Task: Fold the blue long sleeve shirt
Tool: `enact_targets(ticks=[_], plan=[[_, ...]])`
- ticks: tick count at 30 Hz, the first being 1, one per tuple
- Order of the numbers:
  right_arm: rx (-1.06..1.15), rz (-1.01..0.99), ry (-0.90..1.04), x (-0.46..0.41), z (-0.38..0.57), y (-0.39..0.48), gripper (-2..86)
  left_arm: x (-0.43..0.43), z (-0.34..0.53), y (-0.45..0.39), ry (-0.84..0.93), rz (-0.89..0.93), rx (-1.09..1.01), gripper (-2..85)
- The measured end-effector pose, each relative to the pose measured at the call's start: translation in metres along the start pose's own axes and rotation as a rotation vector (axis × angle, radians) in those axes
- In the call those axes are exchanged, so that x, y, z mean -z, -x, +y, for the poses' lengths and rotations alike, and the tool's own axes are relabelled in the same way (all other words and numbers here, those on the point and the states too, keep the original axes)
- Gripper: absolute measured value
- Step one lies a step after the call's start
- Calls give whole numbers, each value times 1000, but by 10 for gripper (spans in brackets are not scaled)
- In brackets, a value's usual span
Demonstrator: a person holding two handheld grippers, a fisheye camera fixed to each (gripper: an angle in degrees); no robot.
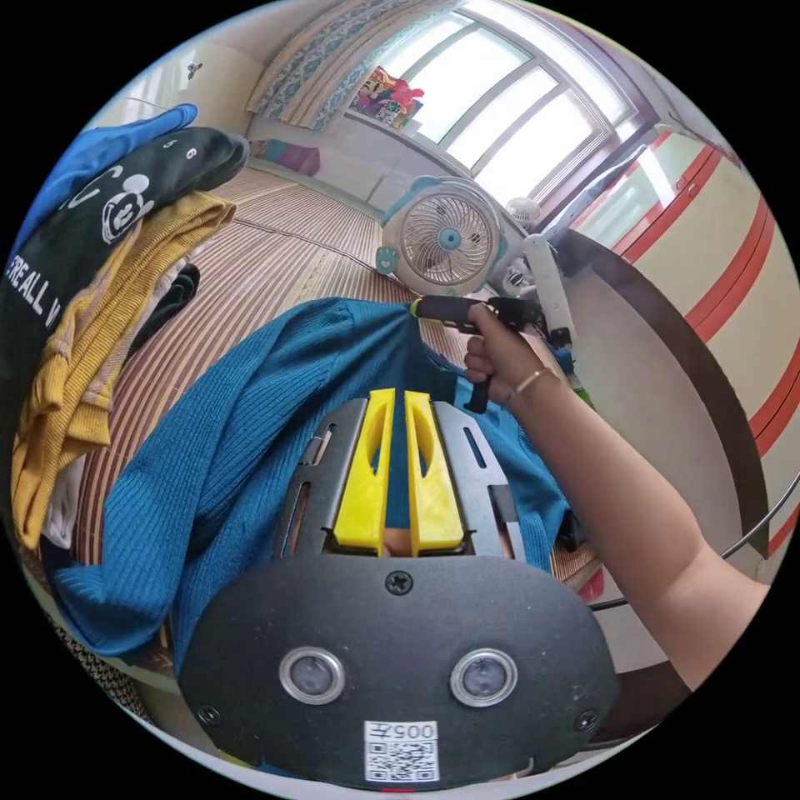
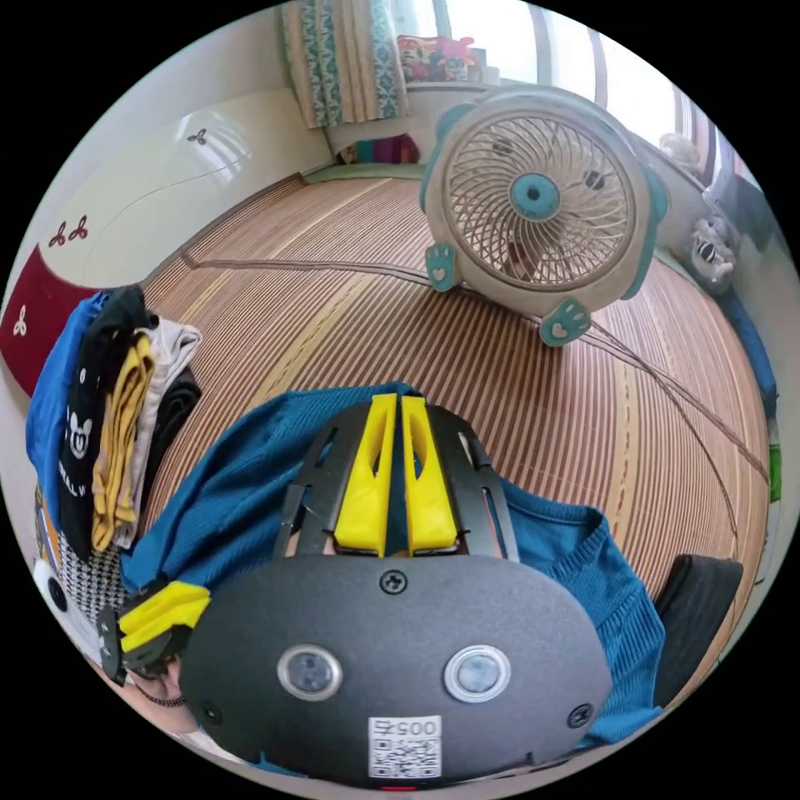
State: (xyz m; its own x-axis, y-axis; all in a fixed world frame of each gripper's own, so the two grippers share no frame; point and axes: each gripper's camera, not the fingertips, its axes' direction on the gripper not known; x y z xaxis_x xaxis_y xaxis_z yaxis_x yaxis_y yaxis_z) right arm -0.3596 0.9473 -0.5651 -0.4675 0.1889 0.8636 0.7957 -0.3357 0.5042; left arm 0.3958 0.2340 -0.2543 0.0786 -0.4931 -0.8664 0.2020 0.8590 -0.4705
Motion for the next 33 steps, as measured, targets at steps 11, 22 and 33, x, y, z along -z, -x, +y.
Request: enact_targets(ticks=[11,22,33], plan=[[52,54,-36,40,19,14,50,7,1,0,40,-27,-13,39],[-190,313,105,51,126,-30,82,14,12,-25,99,-51,-94,42],[-265,283,69,50,142,-23,78,23,29,-56,126,-82,-165,51]])
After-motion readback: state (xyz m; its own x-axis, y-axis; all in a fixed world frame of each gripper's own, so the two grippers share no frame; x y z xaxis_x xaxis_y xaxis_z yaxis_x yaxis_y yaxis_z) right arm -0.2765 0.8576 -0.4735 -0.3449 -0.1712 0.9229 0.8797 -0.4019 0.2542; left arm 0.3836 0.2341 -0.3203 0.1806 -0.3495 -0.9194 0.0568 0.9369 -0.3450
